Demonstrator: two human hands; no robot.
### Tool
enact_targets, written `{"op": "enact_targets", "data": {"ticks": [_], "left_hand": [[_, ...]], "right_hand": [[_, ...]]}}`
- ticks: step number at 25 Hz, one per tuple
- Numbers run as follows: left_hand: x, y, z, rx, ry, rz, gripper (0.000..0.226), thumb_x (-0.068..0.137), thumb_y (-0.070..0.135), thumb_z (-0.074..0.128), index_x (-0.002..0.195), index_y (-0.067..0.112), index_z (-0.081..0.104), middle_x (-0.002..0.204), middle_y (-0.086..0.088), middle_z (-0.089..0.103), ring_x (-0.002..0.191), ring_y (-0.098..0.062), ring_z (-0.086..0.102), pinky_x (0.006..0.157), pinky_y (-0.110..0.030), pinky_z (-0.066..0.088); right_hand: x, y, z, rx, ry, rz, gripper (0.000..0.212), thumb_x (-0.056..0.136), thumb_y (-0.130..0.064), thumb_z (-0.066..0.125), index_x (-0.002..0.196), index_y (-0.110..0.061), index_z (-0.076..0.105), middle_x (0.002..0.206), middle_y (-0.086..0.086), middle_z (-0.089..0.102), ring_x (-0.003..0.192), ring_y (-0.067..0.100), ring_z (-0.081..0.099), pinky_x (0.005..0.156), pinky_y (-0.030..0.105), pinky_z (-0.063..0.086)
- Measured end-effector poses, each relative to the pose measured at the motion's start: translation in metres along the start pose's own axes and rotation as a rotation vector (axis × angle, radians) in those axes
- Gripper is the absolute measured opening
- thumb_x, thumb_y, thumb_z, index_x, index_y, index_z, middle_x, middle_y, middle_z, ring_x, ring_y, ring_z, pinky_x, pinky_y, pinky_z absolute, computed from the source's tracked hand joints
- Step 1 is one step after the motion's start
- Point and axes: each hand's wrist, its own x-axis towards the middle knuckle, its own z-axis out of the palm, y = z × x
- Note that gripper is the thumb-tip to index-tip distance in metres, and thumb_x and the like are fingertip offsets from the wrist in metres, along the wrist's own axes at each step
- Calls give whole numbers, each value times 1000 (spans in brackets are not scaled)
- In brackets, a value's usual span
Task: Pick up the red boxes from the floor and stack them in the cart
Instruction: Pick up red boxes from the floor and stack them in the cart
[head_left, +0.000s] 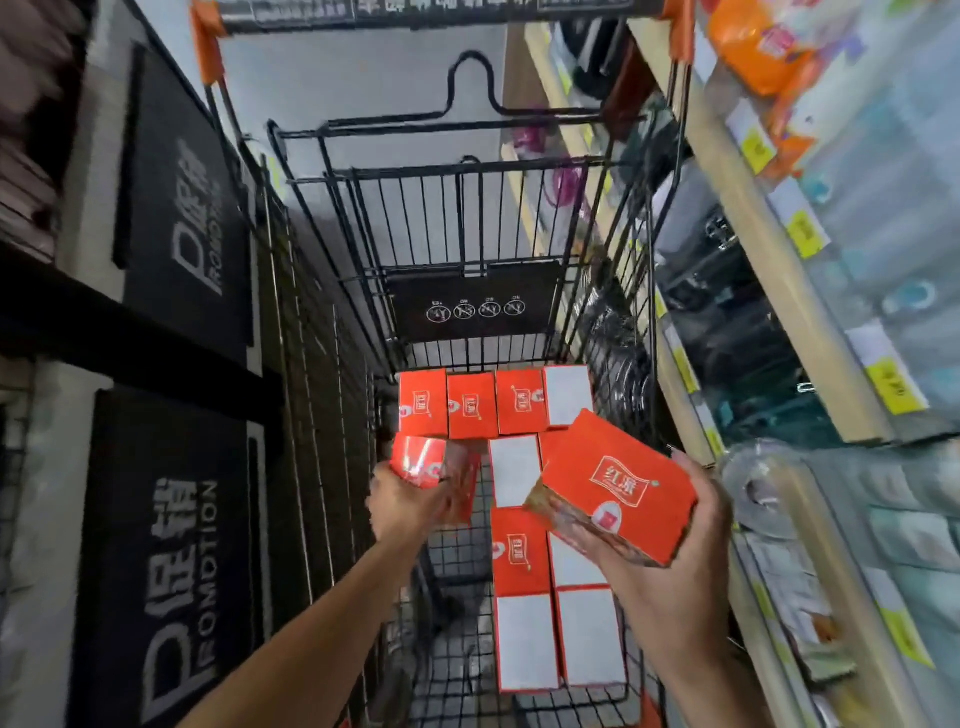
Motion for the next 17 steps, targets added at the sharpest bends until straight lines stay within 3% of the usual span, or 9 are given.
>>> {"op": "enact_targets", "data": {"ticks": [2,4,6,11,13,15,17], "left_hand": [[16,-7,23,27,-1,-29,83,56,46,92,118,9,49,109,-4,60,97,-23,60,87,-39,56],[30,-20,44,58,-19,-40,89,49,63,83,117,15,52,112,-5,65,99,-24,64,87,-42,59],[35,-30,65,47,-25,-33,98,49,66,80,126,14,49,122,-10,63,110,-31,62,93,-48,56],[43,-51,102,-71,-176,67,90,62,90,58,123,25,49,121,-1,65,113,-26,65,94,-51,55],[41,-48,92,-61,-235,91,83,72,83,60,130,25,46,124,0,62,114,-24,63,95,-51,55],[38,-39,75,-96,-289,89,63,87,59,67,134,22,47,123,2,63,108,-18,64,95,-45,56],[40,-30,55,-98,-344,87,51,92,41,68,135,21,48,124,1,63,101,-14,65,88,-35,56]], "right_hand": [[4,13,11,-12,28,-10,107,55,-39,100,142,-40,39,133,-9,48,117,6,58,82,13,55],[4,27,20,-20,33,8,112,51,-23,100,144,-41,39,137,-4,49,120,15,59,82,18,57],[0,36,27,-50,44,28,115,48,-21,100,143,-46,39,140,-2,49,122,21,60,85,27,58],[-7,52,44,-66,59,62,115,47,-22,98,140,-53,37,140,-8,46,124,17,58,83,20,58],[-9,56,48,-39,52,106,114,48,-24,96,140,-53,36,139,-15,45,125,11,55,80,18,59],[-11,61,53,-76,32,119,114,51,-29,96,143,-55,32,136,-27,41,125,2,51,83,18,55],[-7,65,58,-102,0,135,115,58,-27,96,146,-55,27,137,-21,39,126,1,49,84,15,52]]}}
